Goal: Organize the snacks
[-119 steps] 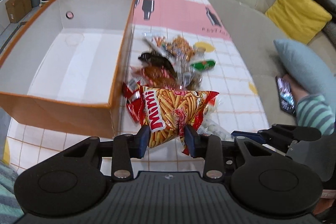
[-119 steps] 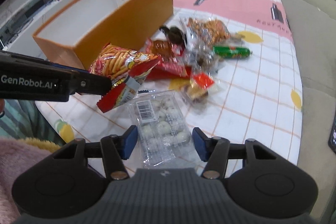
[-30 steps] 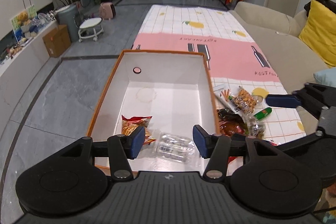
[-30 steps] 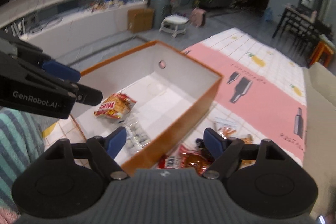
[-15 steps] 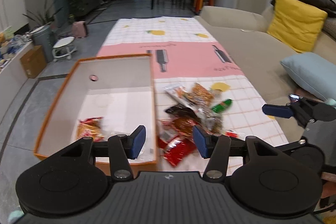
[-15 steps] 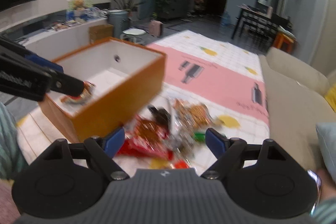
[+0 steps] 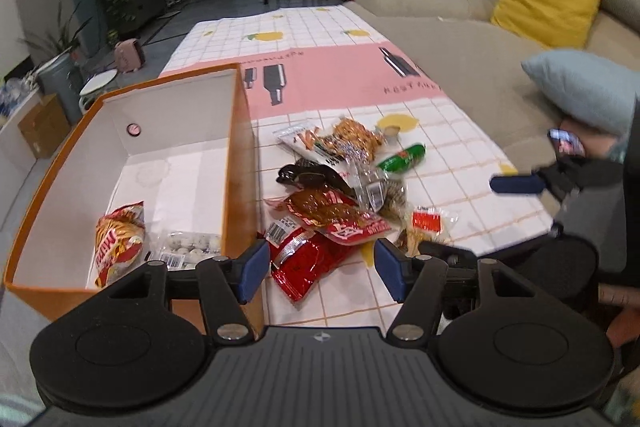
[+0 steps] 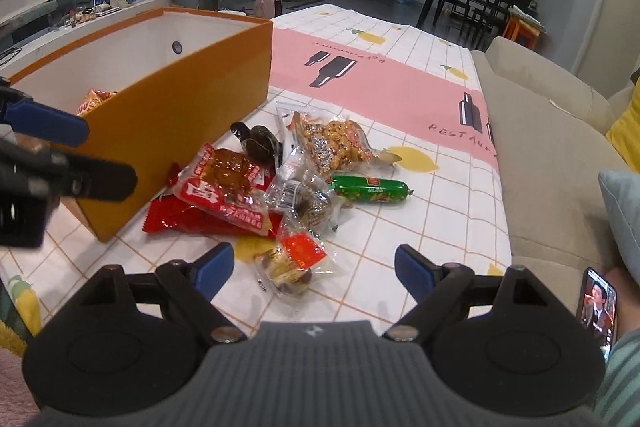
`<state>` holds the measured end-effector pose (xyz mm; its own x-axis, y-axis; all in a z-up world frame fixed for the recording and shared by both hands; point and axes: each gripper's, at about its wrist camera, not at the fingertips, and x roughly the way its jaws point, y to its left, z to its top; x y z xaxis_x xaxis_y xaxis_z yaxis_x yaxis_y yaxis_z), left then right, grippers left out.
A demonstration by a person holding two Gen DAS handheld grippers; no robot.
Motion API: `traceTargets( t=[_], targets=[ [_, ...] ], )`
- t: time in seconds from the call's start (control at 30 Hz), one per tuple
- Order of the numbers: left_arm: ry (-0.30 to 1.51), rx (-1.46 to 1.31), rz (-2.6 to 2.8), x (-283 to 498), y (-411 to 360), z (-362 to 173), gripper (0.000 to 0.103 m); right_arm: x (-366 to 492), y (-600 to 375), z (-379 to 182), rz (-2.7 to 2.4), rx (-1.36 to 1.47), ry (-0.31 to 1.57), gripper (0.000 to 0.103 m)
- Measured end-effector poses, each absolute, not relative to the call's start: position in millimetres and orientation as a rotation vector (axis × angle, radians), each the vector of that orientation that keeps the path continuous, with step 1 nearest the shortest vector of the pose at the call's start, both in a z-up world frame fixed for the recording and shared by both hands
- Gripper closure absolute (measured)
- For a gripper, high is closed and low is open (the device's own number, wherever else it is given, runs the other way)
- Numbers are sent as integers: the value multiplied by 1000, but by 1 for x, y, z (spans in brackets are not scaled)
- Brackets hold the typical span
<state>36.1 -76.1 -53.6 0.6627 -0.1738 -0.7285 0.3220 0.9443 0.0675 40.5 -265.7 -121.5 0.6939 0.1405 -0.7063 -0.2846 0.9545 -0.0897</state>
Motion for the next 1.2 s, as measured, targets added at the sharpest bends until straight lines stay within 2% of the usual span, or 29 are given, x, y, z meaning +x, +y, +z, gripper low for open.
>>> traceTargets(
  t=[0.23,0.37,0.57,0.67,0.7,0.73,0.83,1.0,1.2],
  targets=[
    [752,418,-370,45,-97,-60,33,56,-270,-129,256,-192,797,20],
    [724,582,-426,51,-110,-76,33,66,-273,-136,273,-150,843,29],
    [722,706,-456,61,-121,-101,36,75,-274,-145,275,-138,881,34],
    [713,735,-480,62,-127,-109,50,79,-274,-148,284,-127,893,45],
    [707,746,-483,61,-129,-111,61,80,-274,-149,288,-123,896,48],
    [706,753,-488,60,-131,-113,65,80,-273,-149,296,-120,898,55],
    [713,733,-504,57,-132,-115,82,79,-271,-148,305,-133,898,58],
    [695,689,-480,50,-130,-110,92,78,-270,-146,287,-136,910,60],
    [704,608,-489,34,-123,-88,97,71,-275,-144,259,-111,958,60]
  ],
)
